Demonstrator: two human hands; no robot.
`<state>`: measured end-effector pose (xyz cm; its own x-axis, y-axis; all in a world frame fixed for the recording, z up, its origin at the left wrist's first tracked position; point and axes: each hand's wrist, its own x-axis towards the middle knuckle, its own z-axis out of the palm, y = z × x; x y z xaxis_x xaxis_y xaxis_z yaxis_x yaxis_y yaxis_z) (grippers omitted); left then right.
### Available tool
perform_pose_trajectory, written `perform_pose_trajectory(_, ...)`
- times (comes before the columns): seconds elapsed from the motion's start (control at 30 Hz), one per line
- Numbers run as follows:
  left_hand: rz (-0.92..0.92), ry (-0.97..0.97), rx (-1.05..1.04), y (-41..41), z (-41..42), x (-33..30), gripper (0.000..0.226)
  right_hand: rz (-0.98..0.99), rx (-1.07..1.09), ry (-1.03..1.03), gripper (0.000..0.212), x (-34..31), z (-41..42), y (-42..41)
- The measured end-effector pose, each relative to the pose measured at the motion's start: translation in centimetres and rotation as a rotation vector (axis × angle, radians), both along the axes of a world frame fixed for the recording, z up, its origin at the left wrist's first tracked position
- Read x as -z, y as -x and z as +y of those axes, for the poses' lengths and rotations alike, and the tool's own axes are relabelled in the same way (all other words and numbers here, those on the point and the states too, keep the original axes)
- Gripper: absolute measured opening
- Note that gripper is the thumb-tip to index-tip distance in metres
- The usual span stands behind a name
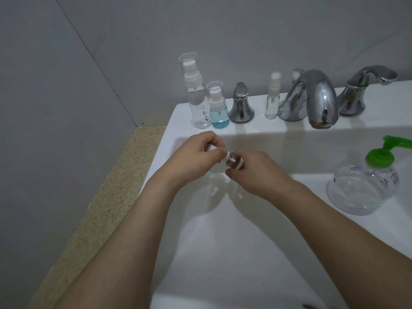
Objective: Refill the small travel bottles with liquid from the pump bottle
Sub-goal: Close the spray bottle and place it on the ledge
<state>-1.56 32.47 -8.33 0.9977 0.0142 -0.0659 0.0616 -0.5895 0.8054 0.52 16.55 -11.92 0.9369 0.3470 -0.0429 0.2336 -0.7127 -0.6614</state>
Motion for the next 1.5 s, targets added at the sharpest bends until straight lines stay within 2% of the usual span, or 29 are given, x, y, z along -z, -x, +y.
perform_pose_trajectory(0.1,0.010,-0.039,-0.024,-0.03,0.03,0.06,0.014,0.001,-0.001,0.002,0.014,-0.02,0.08,0.01)
perform_pose_trajectory(0.37,0.027,0.010,-0.018,-0.07,-0.08,0.02,0.015,0.010,0.002,0.010,0.015,0.03,0.04,0.01)
perform_pose_trajectory(1.5,0.034,-0.016,-0.001,-0.16,0.33,0.31,0.013,0.032,-0.004,0.030,0.017,0.19,0.12,-0.10)
